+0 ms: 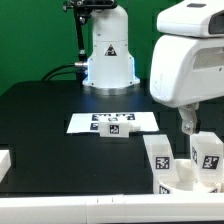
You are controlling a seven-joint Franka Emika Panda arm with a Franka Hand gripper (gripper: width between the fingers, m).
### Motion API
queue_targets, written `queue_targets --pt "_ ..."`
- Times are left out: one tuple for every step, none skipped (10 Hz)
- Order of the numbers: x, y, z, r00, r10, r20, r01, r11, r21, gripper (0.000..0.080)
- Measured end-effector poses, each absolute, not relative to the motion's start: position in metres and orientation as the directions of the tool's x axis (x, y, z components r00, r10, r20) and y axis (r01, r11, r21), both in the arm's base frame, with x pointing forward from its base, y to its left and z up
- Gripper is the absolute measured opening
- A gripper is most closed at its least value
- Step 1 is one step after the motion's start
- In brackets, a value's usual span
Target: Assemble stool
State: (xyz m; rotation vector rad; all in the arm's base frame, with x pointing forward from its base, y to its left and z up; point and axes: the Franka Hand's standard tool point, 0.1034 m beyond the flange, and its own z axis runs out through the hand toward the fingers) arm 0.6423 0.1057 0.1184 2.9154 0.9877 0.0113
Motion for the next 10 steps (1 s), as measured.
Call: queue_targets --pt "0.643 0.104 0.118 0.739 0.673 -0.022 0.673 -0.737 0.065 0.0649" --pt "0.645 0.099 0.113 0.605 0.795 -0.051 0.796 -0.6 0.079 0.0649" --pt "0.646 0.097 0.106 0.558 0.827 -0.068 0.829 -0.553 0.079 0.0649" --pt "0.644 0.096 0.099 0.557 0.827 -0.076 0.83 -0.553 0.073 0.0649" --pt "0.642 0.096 0.091 0.525 0.847 -0.084 0.851 -0.52 0.068 0.0649" --pt "0.642 0.099 0.083 0.493 0.865 -0.09 0.87 -0.489 0.063 0.0649" --pt "0.643 0.101 0.08 0.433 0.896 -0.1 0.901 -0.429 0.063 0.0649" --pt "0.643 0.102 0.08 0.422 0.901 -0.101 0.906 -0.418 0.06 0.0649" --pt "0.643 0.101 0.08 0.447 0.889 -0.1 0.895 -0.442 0.062 0.063" --pt "0.643 0.101 0.079 0.476 0.874 -0.098 0.879 -0.472 0.065 0.0503"
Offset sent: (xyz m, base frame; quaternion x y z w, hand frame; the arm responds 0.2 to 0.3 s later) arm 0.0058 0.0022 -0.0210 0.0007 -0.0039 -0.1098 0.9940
